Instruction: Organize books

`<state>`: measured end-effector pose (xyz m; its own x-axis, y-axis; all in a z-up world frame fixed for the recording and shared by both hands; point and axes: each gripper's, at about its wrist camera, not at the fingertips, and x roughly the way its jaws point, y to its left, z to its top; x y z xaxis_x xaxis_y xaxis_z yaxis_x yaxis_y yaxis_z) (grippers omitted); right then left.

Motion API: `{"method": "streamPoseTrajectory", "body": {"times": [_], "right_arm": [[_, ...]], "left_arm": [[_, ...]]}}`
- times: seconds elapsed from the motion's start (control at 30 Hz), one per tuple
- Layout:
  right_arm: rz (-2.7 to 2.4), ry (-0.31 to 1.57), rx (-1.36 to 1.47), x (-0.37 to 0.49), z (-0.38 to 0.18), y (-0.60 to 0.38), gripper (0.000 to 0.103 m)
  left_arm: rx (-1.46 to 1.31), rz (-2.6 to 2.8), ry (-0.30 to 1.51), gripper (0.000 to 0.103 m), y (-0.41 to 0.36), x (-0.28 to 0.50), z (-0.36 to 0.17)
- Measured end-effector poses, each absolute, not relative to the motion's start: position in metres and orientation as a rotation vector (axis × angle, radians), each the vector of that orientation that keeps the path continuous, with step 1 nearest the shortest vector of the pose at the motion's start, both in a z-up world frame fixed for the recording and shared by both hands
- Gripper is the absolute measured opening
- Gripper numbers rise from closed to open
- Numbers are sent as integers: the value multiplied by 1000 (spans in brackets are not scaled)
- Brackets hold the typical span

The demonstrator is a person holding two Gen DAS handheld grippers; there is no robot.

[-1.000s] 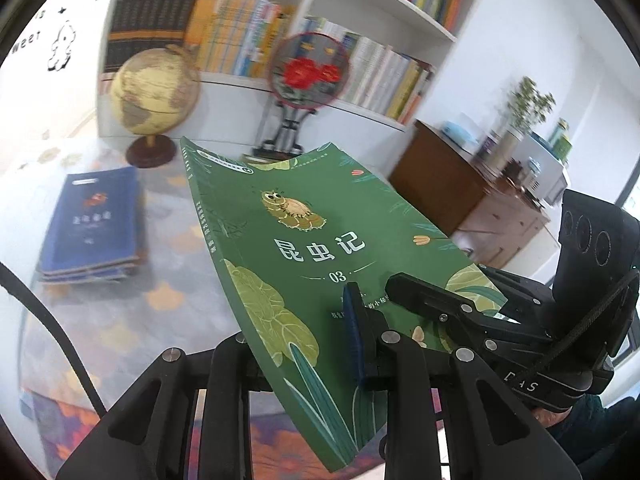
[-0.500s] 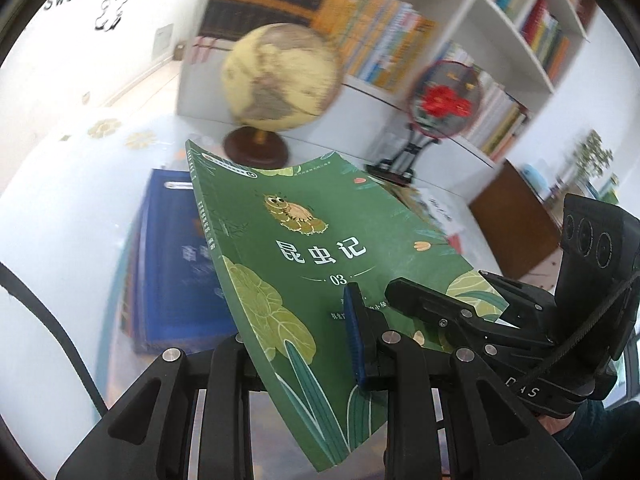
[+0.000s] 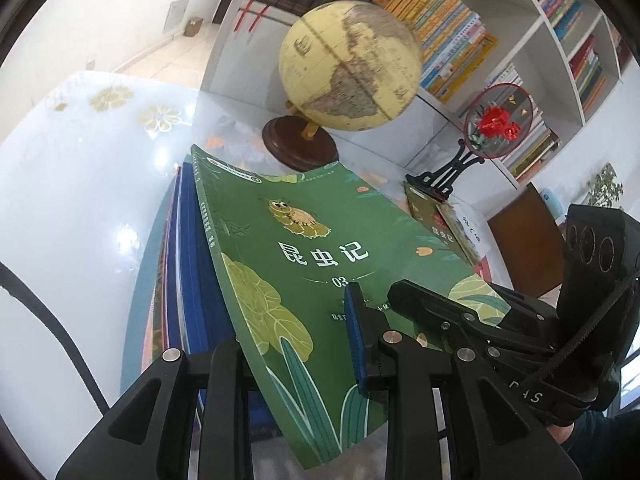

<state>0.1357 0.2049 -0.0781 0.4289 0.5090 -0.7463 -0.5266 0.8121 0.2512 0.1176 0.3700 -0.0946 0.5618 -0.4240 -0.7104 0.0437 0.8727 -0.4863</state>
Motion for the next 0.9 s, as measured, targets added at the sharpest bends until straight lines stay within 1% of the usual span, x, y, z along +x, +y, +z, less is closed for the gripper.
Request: {"method": "streamPoseTrajectory", "body": {"times": [0.1,0.13,0.17,0.23,0.33,0.53,0.57,0.63,0.67,0.73,0.9], "right_arm": [[635,957,-9,139,-89,206,26],[634,967,-4,139,-92,206,26],[632,975,-1,138,-95,207,26],[629,994,0,137,-101,208,26],[625,1028,0,138,-111,210,26],[621,1105,17,142,-128,211,27],[624,1121,17,141,-131,211,29],[652,1123,40,140,-135,207,38],[665,1119,51,138,-135,203,40],[677,1122,58,133,-135,193,47],[657,1147,72,113,-132,156,49]], "left_arm": [[-497,-271,971,26,375,119,-109],[-514,-268,979,28,376,118,-113],[-529,-257,988,33,379,116,-117],[-556,-228,1018,34,384,113,-127],[-601,-183,1052,34,396,107,-136],[-627,-84,1026,35,415,84,-133],[-620,-67,1025,35,418,79,-132],[-610,-44,1018,35,420,67,-130],[-604,-33,1016,35,421,62,-128],[-589,-13,1013,35,418,50,-124],[-592,2,995,35,396,23,-111]]}}
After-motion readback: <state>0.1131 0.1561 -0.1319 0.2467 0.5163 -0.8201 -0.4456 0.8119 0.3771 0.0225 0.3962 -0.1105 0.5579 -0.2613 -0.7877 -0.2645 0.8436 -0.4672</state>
